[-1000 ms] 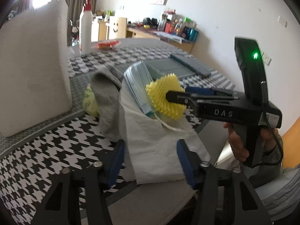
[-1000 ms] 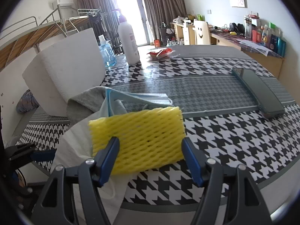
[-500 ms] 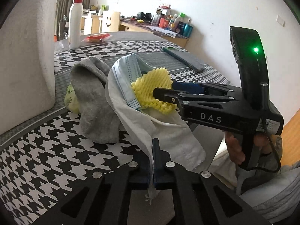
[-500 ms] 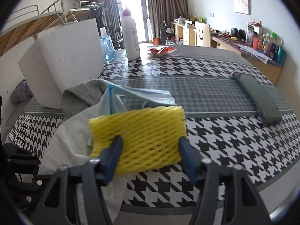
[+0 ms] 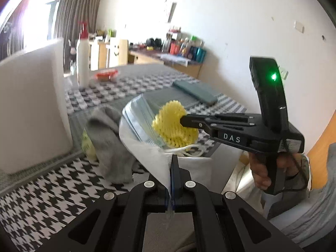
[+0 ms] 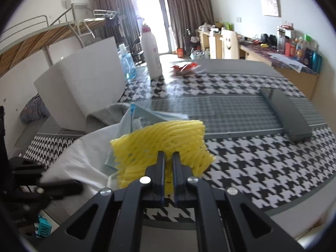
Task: Organize soft objects
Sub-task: 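Lift the yellow mesh sleeve with the right tool while the left tool lifts the white cloth, then carry the yellow mesh sleeve and white cloth over the white foam box with both tools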
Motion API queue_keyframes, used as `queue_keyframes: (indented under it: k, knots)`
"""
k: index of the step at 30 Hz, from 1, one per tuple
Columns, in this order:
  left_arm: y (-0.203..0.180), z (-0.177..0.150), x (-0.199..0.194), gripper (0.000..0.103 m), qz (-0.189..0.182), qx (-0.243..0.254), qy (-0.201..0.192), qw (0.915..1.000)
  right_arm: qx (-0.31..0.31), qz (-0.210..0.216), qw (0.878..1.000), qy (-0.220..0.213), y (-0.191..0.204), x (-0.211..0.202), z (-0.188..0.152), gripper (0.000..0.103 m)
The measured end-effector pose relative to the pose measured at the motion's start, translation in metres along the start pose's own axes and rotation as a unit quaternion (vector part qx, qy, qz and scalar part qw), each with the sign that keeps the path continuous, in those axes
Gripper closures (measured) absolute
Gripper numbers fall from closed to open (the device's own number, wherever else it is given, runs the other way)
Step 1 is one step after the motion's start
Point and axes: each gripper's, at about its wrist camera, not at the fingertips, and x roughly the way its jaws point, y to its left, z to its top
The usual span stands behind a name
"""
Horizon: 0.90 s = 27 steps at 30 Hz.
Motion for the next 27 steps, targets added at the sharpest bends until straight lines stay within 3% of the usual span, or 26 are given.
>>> queue_keyframes:
  k: [13,27]
  knots:
    - [0.002,0.016,-0.053,0.102,0.033,0.013,-0.074,0.9967,0.009,-0.012,0.999,-0.049,-0.006,-0.024,0.012,0.095]
    - [0.009,0.033,-0.095,0.102,0.094,0.003,-0.145,0.9850,-0.002,0.002,0.996,-0.088,0.003,-0.043,0.020,0.095]
